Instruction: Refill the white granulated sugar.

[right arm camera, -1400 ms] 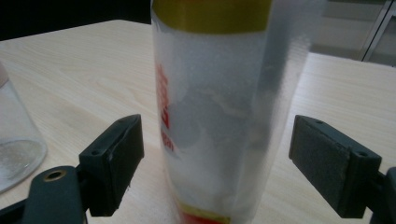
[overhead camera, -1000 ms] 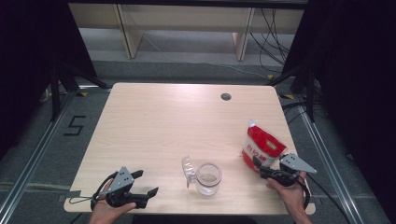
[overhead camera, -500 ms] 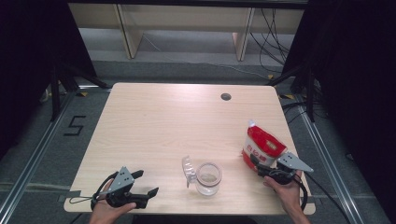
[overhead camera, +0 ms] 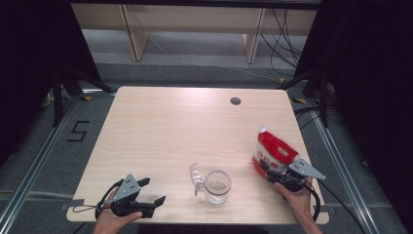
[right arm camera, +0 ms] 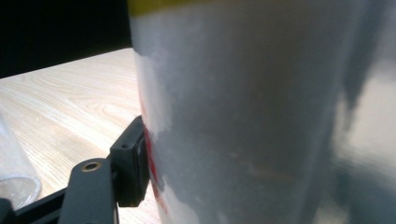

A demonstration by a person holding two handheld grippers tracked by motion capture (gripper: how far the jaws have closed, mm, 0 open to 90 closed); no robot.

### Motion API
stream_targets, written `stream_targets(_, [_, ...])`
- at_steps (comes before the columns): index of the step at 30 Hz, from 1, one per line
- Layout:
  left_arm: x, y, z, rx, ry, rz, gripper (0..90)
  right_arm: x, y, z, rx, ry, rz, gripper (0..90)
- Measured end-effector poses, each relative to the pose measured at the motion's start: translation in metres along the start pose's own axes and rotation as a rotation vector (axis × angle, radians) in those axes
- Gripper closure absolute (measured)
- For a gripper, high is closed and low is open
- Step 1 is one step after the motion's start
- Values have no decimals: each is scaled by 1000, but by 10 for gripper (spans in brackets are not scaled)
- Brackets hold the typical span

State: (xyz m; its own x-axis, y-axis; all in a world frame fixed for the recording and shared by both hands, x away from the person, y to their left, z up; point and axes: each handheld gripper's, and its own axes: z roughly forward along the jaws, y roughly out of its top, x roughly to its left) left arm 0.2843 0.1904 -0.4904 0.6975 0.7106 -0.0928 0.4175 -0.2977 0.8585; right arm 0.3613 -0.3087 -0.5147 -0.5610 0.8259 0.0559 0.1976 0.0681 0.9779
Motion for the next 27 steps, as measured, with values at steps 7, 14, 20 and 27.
stream_targets(7, [-1, 0, 2, -13, -13, -9, 162, -1, 0, 1, -1, 13, 1, 358])
stream_targets(14, [1, 0, 2, -5, -15, 20, 162, -2, 0, 3, -10, 23, 3, 367])
stream_targets(20, [0, 0, 2, -2, -15, 23, 162, 0, 0, 4, -7, 31, 37, 370])
stream_targets(27, [0, 0, 2, -2, -16, 26, 163, 0, 1, 5, -16, 47, -13, 467])
